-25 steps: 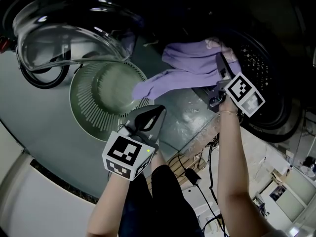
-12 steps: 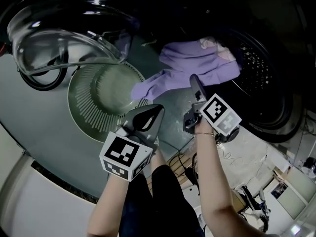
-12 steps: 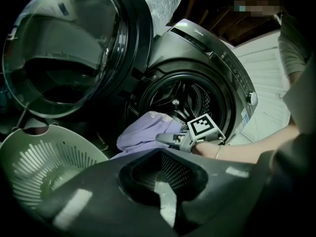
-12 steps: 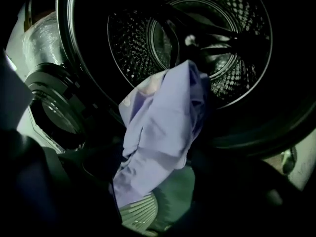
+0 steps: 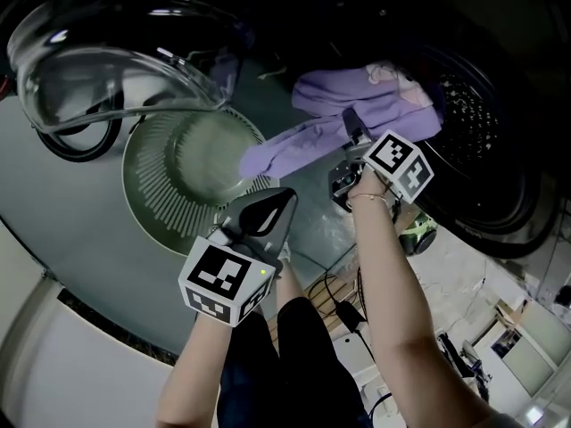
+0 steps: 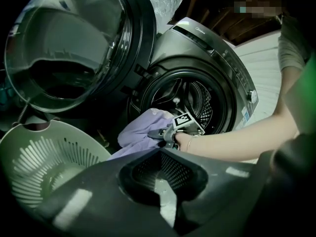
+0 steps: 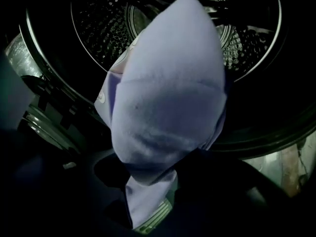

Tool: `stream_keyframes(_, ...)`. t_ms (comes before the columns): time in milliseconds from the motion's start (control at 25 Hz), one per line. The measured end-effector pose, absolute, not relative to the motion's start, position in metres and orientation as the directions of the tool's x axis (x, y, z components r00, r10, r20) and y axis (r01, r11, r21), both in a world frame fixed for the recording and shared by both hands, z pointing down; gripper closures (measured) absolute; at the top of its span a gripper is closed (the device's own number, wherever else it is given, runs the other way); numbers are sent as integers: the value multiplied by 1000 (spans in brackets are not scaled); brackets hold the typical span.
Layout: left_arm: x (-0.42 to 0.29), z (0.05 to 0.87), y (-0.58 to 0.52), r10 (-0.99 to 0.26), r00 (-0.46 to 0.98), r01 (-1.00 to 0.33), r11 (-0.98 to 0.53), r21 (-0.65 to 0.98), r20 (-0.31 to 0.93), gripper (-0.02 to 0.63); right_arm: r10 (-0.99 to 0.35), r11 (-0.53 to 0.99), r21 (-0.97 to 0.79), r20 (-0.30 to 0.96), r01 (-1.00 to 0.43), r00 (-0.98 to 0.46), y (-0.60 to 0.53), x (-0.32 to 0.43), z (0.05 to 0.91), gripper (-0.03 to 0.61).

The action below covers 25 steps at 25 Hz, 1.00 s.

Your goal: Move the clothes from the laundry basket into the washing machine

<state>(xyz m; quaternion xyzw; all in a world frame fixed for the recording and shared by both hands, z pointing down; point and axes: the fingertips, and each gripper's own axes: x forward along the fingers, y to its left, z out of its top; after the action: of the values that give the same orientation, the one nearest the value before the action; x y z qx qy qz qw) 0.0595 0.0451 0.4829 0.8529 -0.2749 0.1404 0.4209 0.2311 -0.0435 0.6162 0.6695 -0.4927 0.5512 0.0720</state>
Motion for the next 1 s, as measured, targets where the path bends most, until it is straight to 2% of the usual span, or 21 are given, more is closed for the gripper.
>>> stream_keyframes(120, 57, 484, 42, -362, 806, -592, -492, 638, 469, 607, -581, -438, -378, 811, -816, -64, -50, 239, 600, 429)
stream_keyframes(160, 57, 483, 41, -365, 805, -593, -491, 638, 468, 607, -599, -400, -354, 799, -846, -51, -54, 241, 589, 448)
stream_keyframes(280, 59, 480, 40, -366, 809, -588, -496, 639, 460, 607, -675, -349, -322, 738, -880, -2, -69, 254, 556, 460)
stream_keyframes(600, 63, 477, 42, -364, 814, -581, -503, 639, 453, 607, -800, -398, -169, 545, -902, 251, -116, 312, 487, 468)
stream_keyframes(760, 63, 477, 43, -363, 815, -580, -507, 638, 452, 607, -796, -427, -146, 528, -893, 294, -124, 334, 484, 444)
stream_keyframes(840, 65, 479, 44, -361, 815, -580, -507, 638, 454, 607, -780, -463, -192, 553, -865, 294, -123, 340, 498, 394)
stream_keyframes(960, 66, 484, 46, -355, 814, -581, -505, 638, 460, 607, -746, -500, -261, 614, -826, 258, -118, 341, 524, 283)
stream_keyframes(1000, 66, 485, 47, -354, 813, -582, -504, 638, 462, 607, -740, -500, -263, 625, -826, 249, -116, 340, 529, 268)
